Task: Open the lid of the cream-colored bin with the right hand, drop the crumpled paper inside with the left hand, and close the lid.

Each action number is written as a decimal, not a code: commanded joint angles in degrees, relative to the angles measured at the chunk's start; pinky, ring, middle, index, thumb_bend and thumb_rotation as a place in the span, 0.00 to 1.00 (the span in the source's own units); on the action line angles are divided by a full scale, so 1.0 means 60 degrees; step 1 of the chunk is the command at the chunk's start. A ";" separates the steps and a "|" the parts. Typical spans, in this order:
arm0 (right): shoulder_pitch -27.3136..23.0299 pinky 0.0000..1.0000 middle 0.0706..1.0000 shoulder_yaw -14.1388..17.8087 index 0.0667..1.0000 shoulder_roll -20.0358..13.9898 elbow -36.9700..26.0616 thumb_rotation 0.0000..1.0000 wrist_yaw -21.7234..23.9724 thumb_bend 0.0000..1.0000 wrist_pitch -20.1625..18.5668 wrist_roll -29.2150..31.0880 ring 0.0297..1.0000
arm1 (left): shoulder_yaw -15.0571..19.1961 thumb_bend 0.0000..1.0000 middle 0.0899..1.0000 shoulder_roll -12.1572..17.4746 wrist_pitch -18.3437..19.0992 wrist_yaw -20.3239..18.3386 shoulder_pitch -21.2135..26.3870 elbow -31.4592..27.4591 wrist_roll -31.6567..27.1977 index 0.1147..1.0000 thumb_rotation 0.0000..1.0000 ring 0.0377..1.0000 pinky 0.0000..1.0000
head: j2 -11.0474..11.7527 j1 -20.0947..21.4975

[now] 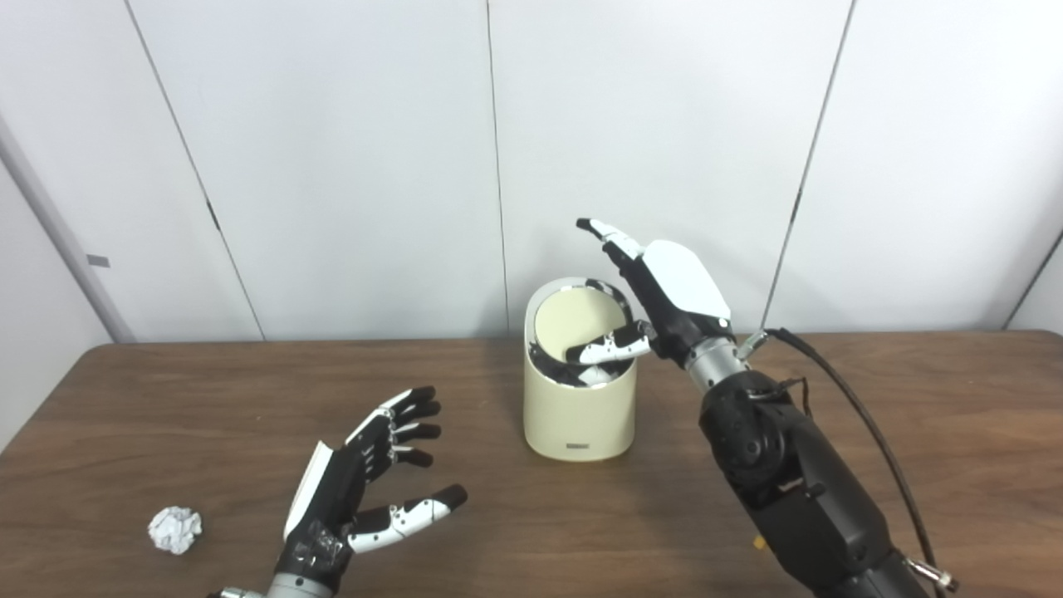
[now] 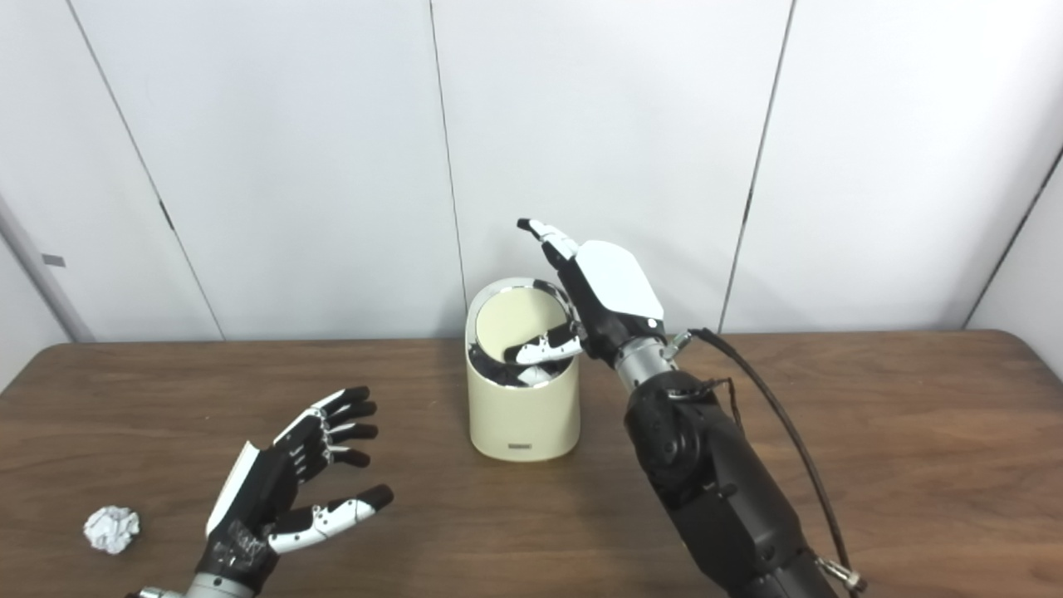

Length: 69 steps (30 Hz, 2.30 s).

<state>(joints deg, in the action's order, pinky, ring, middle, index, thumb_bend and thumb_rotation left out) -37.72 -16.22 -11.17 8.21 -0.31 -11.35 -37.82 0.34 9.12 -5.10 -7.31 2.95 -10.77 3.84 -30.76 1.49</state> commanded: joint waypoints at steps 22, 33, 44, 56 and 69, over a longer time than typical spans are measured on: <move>0.2367 0.64 0.97 0.2259 0.89 -0.0264 -0.2303 0.44 0.0077 0.73 0.0902 0.2627 0.84 | -0.0013 0.72 0.81 0.0028 -0.0287 0.0073 0.0253 -0.0238 -0.0038 0.84 0.15 0.75 0.64 | 0.0054 -0.0117; 0.4244 0.70 0.92 0.2264 0.92 -0.0769 -0.2344 0.38 0.0209 0.78 0.2503 0.3127 0.83 | -0.0131 0.73 0.80 -0.0133 -0.0392 0.0207 0.0318 -0.0155 0.0266 0.82 0.14 0.73 0.63 | 0.0529 -0.2339; 0.4651 0.64 0.93 0.2712 0.93 -0.1084 -0.2625 0.44 0.0443 0.83 0.1858 0.3097 0.83 | -0.0398 0.75 0.80 -0.0779 -0.0299 0.0803 0.0291 0.0004 0.1146 0.83 0.15 0.74 0.61 | 0.1218 -0.5276; 0.4580 0.67 0.92 0.2685 0.91 -0.1187 -0.2720 0.64 0.0662 0.96 0.1683 0.2954 0.82 | 0.0253 0.69 0.73 0.0775 0.2343 0.0069 -0.0268 -0.3197 0.4092 0.78 0.00 0.63 0.50 | 0.1303 -0.5697; 0.4385 0.62 0.94 0.2572 0.93 -0.1228 -0.2612 0.71 0.0728 0.99 0.1760 0.2849 0.83 | 0.1504 0.78 0.66 0.3584 0.3915 -0.1590 -0.0342 -0.4287 0.6113 0.66 0.00 0.60 0.49 | 0.1297 -0.5889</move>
<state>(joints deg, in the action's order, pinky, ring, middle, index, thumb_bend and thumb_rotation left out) -9.15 -0.88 -17.50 -6.01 4.36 -2.75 -20.77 8.13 28.10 18.69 -16.92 0.31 -34.76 38.44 -22.94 -33.84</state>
